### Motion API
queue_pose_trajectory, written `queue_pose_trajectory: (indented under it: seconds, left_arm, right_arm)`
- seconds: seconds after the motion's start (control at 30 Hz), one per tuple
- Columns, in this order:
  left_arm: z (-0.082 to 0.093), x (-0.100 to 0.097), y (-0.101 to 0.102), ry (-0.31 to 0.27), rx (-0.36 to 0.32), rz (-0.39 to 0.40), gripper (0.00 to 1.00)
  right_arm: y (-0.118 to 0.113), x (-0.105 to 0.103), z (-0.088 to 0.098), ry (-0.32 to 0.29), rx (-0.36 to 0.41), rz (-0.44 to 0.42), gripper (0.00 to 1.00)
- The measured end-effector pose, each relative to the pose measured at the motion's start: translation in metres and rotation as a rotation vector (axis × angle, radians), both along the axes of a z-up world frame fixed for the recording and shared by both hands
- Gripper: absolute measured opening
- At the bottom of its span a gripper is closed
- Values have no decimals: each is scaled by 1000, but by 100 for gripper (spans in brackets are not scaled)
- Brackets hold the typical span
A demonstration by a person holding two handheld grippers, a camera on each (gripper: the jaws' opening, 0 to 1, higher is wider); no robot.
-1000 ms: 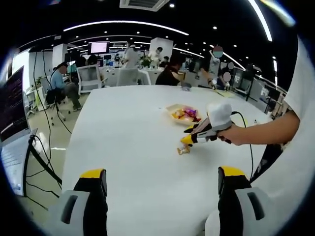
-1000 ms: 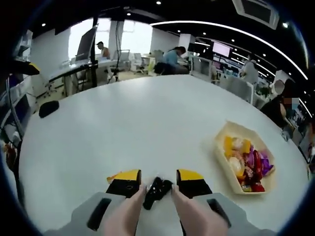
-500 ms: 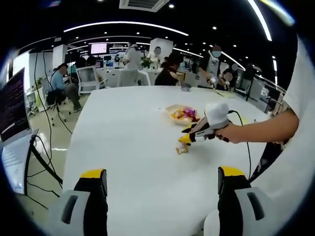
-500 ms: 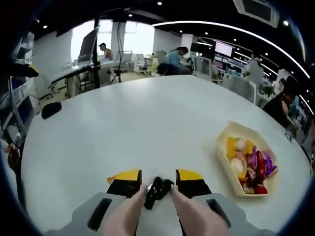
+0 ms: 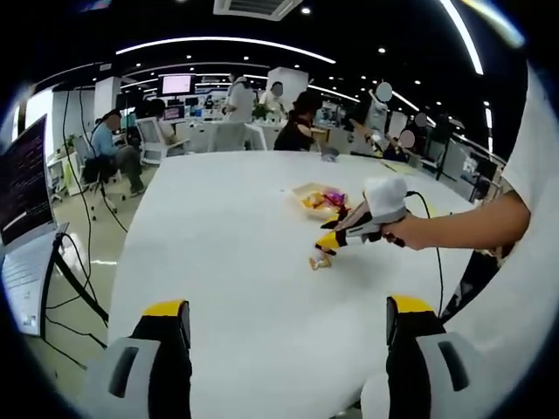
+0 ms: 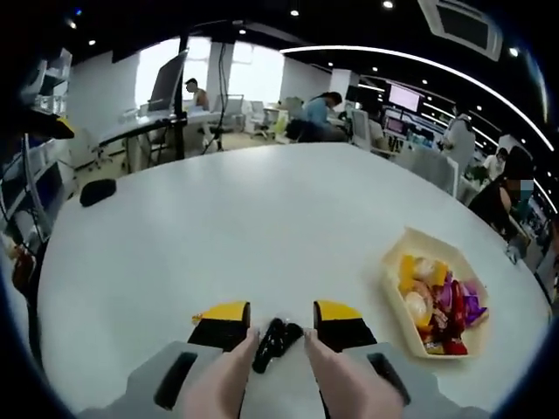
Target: Place the target food into the container with the food tongs after gripping and lifting it, then release it inside without dropping or visibly crushing the food.
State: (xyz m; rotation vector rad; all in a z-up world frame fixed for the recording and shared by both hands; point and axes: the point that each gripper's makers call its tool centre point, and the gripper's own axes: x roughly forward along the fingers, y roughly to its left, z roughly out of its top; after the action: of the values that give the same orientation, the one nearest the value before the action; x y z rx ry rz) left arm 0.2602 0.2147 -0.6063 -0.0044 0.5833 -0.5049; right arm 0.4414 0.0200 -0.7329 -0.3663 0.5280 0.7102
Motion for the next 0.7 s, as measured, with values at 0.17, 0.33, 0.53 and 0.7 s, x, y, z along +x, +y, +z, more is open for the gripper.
queue_pose_trajectory:
  seconds: [0.17, 0.33, 0.53, 0.7]
  left_arm:
    - [1, 0, 8, 1, -4, 13, 93]
    - [0, 1, 8, 3, -7, 16, 92]
    - [3, 5, -2, -5, -13, -2, 92]
    - [4, 5, -9, -11, -13, -18, 92]
  right_arm:
    - [0, 2, -4, 30, 15, -30, 27]
    - [-3, 3, -7, 58, 26, -46, 23]
    - [-5, 5, -7, 87, 18, -54, 20]
    - [-6, -3, 6, 106, 21, -59, 19]
